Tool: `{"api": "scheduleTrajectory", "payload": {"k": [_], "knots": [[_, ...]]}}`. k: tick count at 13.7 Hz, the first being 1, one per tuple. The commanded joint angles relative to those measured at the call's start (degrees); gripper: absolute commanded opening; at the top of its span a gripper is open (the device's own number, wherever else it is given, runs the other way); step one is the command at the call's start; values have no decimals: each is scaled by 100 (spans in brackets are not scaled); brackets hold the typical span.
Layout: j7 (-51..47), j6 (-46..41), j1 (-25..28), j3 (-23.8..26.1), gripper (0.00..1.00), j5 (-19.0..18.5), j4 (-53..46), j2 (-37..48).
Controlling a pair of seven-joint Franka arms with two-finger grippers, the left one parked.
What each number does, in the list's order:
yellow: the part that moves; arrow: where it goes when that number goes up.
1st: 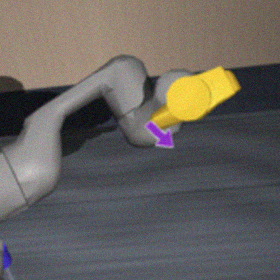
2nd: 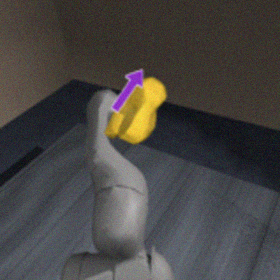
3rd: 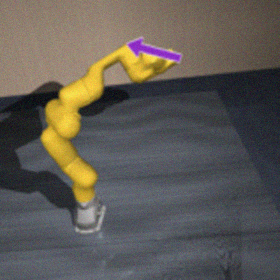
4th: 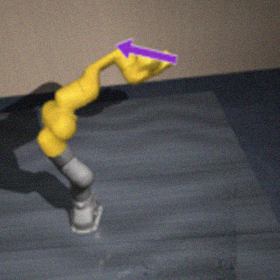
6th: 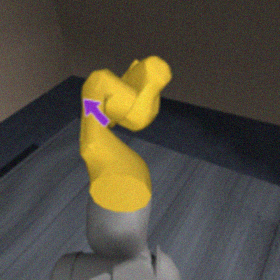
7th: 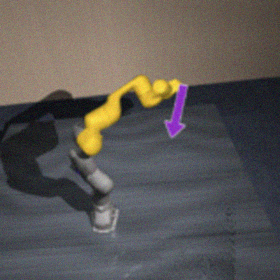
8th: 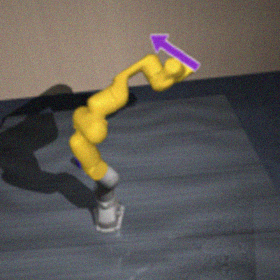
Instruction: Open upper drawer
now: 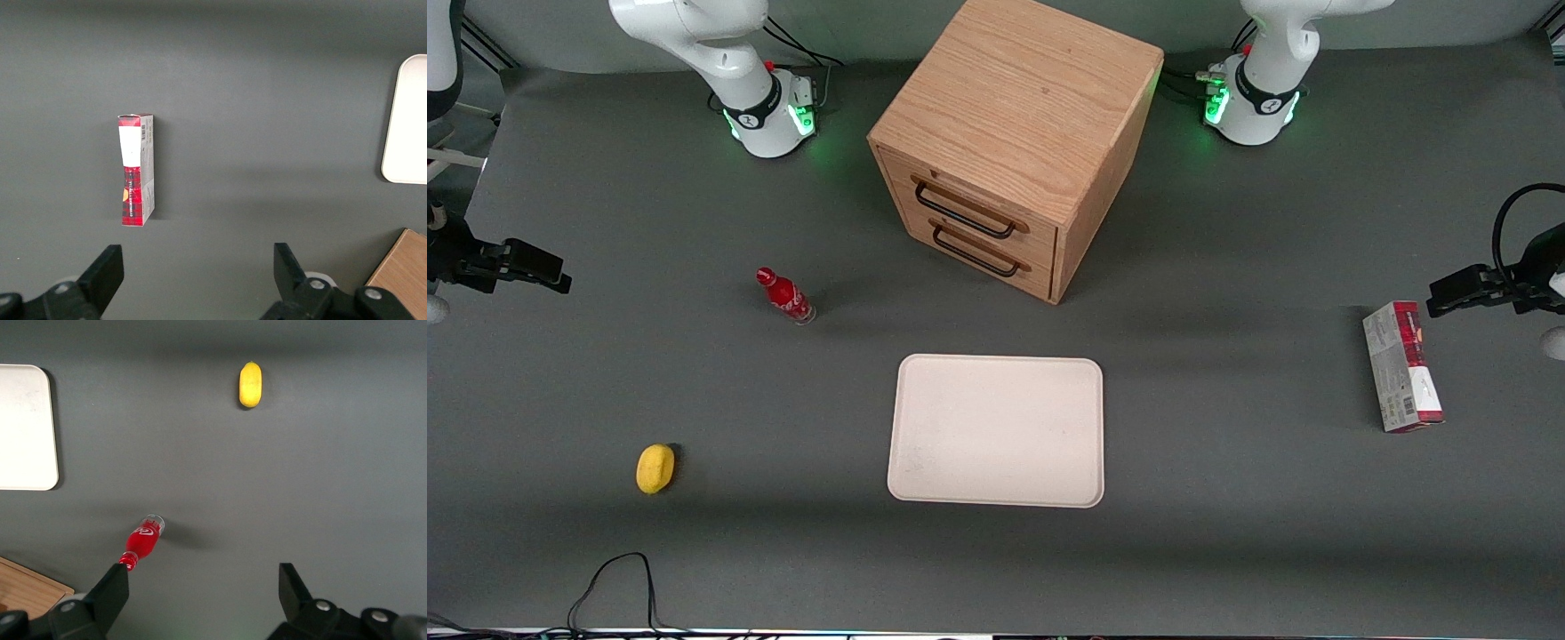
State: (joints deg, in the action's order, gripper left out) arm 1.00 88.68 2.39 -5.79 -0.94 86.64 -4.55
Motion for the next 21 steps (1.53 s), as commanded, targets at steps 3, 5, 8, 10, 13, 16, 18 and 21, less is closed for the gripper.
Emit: {"api": "scheduleTrajectory", "payload": {"k": [3,5,8,10,13,16,18,21], "knots": [[-65,-105,43,34,100,-100,-42,33],[-108,-96,60,69,100,-47,-59,7],[-144,-88,787,78,100,-12,-339,-291],[-65,-88,1411,78,100,-21,-716,-695],[-56,-53,2185,131,100,136,-1148,-1214],[-38,-26,2547,534,100,471,-1298,-1566],[-30,-26,2635,868,100,463,-1281,-1646],[145,-26,2941,1089,100,401,-1246,-1672]]}}
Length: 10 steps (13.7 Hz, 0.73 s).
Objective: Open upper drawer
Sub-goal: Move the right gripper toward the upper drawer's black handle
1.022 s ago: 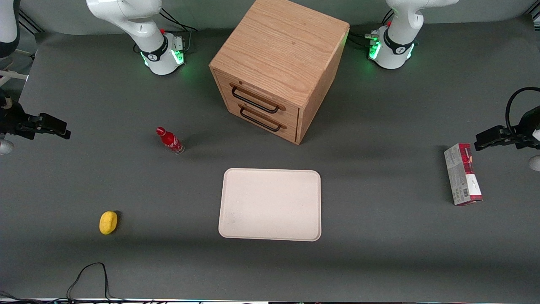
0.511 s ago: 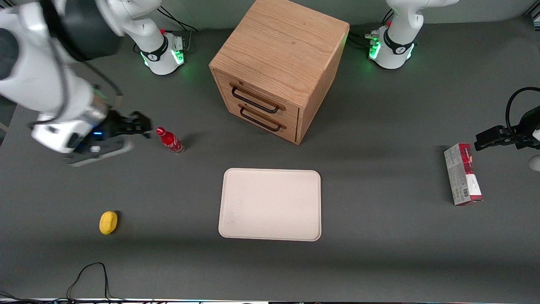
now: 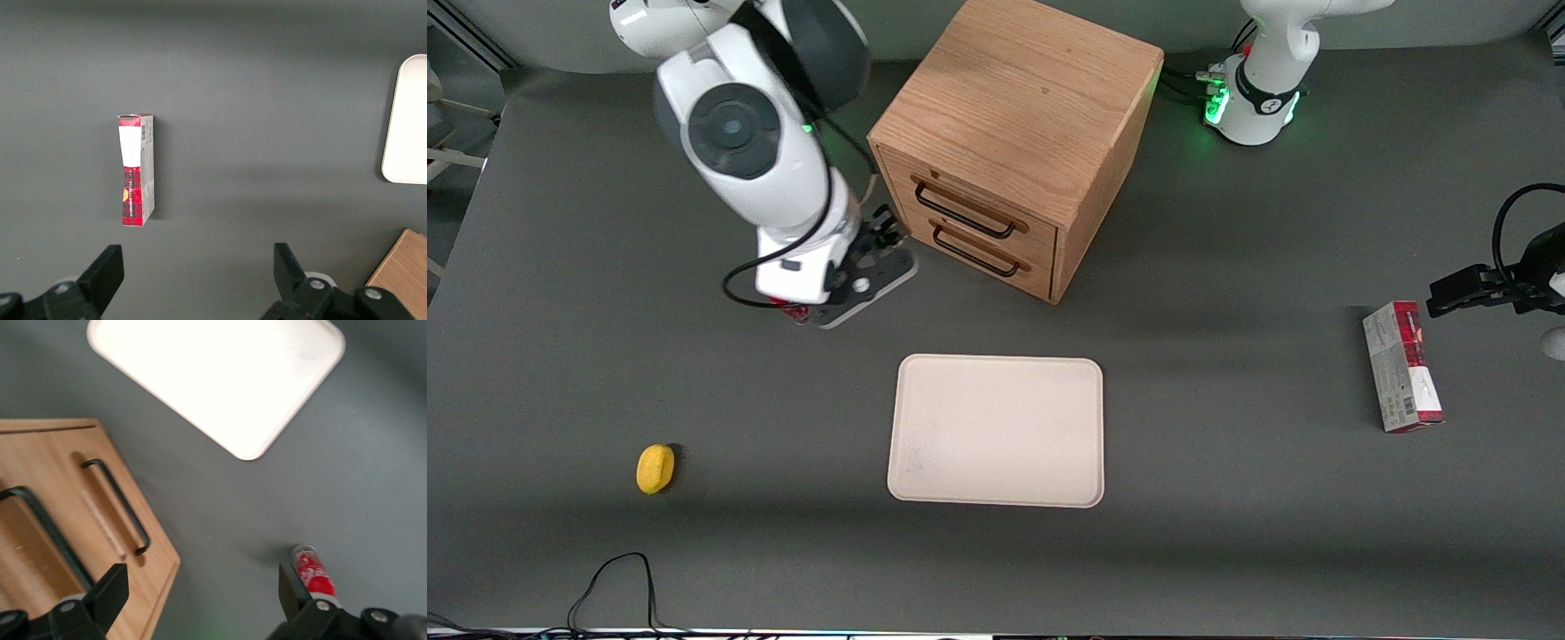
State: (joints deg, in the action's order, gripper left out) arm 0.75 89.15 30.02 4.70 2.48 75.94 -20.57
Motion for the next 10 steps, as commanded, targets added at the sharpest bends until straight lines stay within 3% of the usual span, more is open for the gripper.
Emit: {"api": "scheduleTrajectory", "payload": {"k": [1,5,10], "knots": [[319,-73,310,40,100,60,-150,-79],[452,-73,706,40,100,51,-71,-87],[1180,251,742,40,100,139,307,-8]]}}
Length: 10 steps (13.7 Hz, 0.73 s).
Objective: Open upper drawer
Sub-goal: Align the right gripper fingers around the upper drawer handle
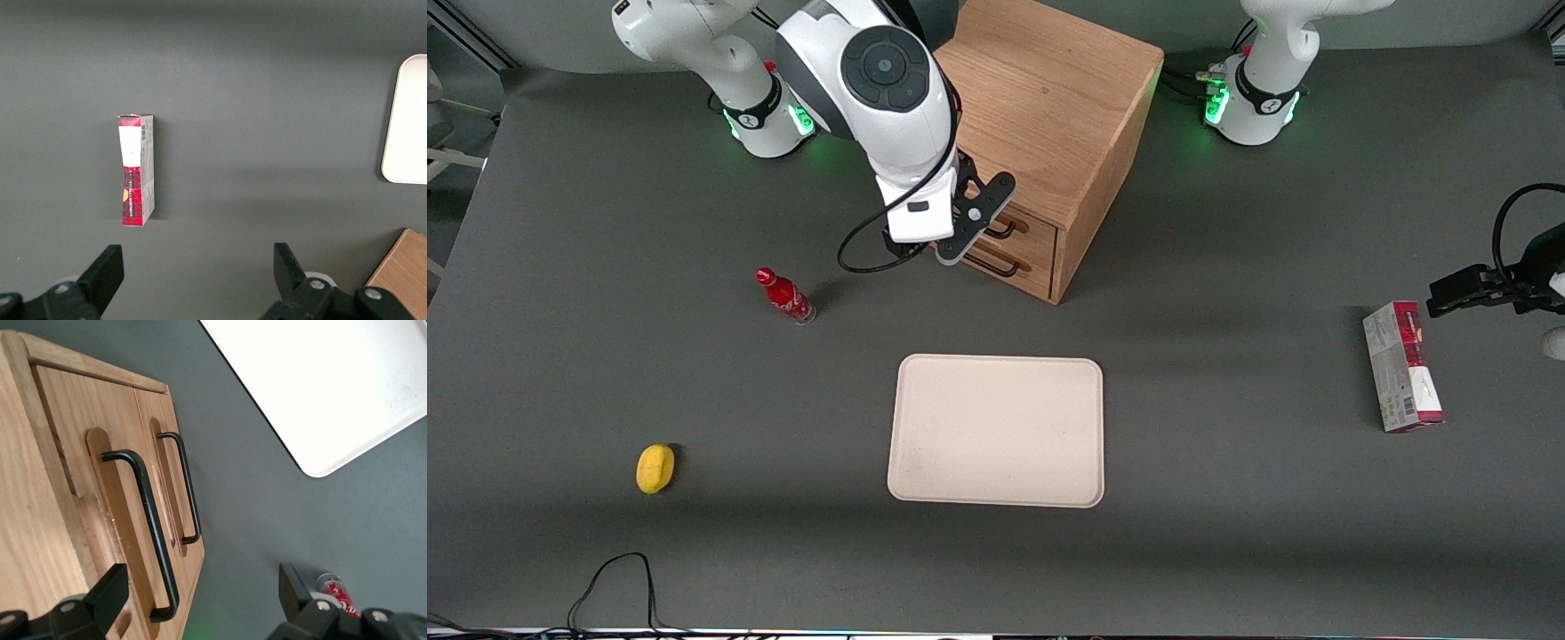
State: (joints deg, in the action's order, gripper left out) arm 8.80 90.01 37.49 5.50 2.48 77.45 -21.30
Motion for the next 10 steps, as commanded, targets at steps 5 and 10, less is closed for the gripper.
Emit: {"api": "scheduleTrajectory", "payload": {"k": [5,10], "knots": [[956,577,-13,-93,100,367,673,336],[1018,1255,-13,-102,100,367,1457,530]]}}
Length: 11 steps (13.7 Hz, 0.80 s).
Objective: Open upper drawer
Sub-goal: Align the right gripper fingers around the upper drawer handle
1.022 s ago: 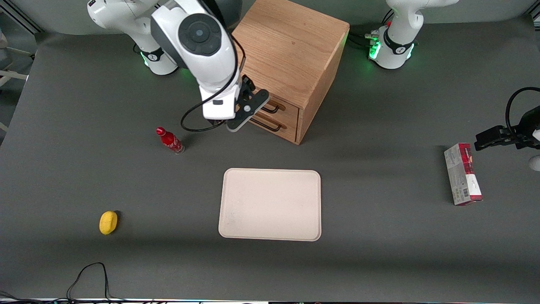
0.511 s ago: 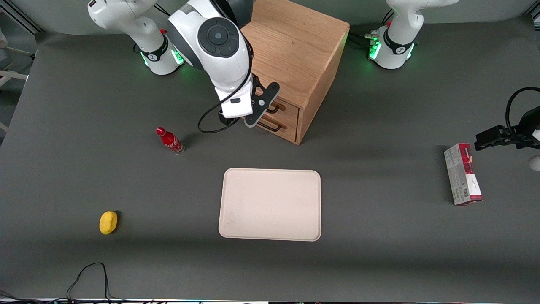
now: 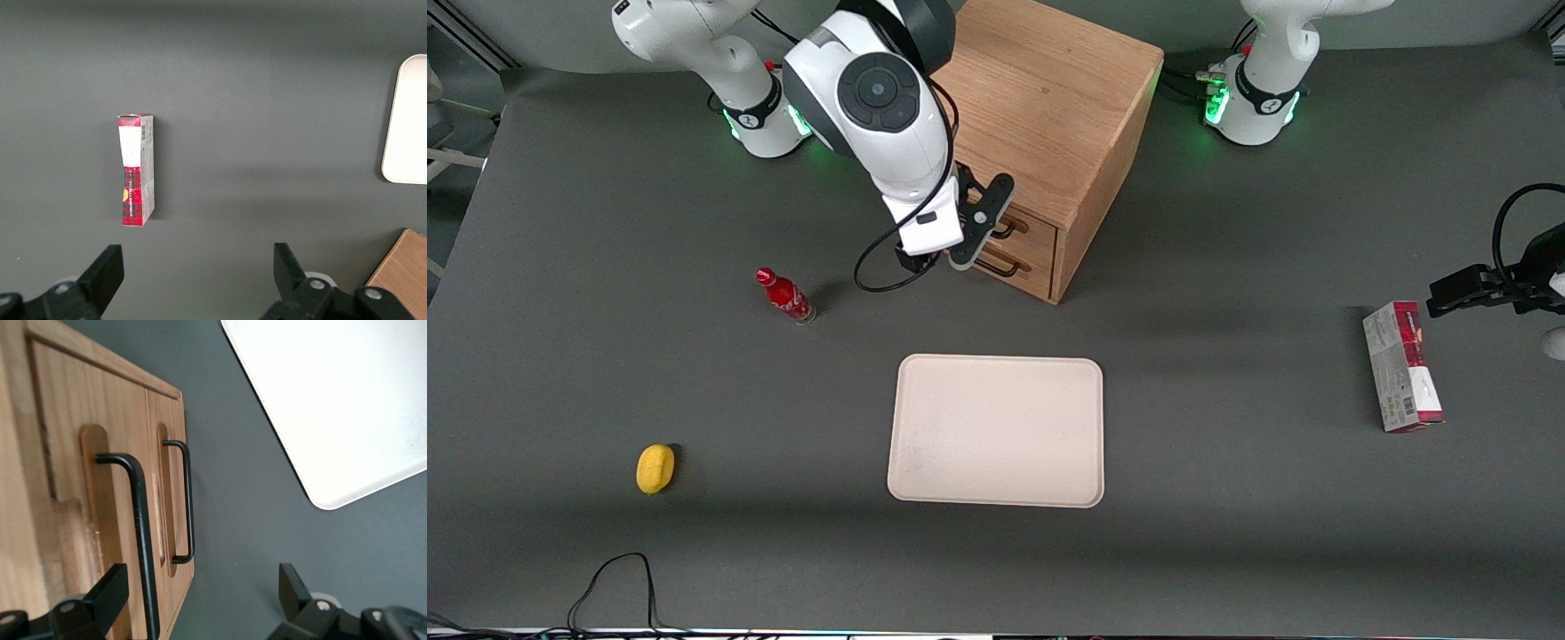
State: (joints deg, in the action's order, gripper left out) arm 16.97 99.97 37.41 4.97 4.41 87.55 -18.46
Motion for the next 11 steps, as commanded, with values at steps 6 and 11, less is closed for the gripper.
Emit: {"api": "scheduleTrajectory", "payload": {"k": [6,11], "knots": [[263,585,3,-49,100,174,772,246],[298,892,3,-49,100,165,1071,246]]}}
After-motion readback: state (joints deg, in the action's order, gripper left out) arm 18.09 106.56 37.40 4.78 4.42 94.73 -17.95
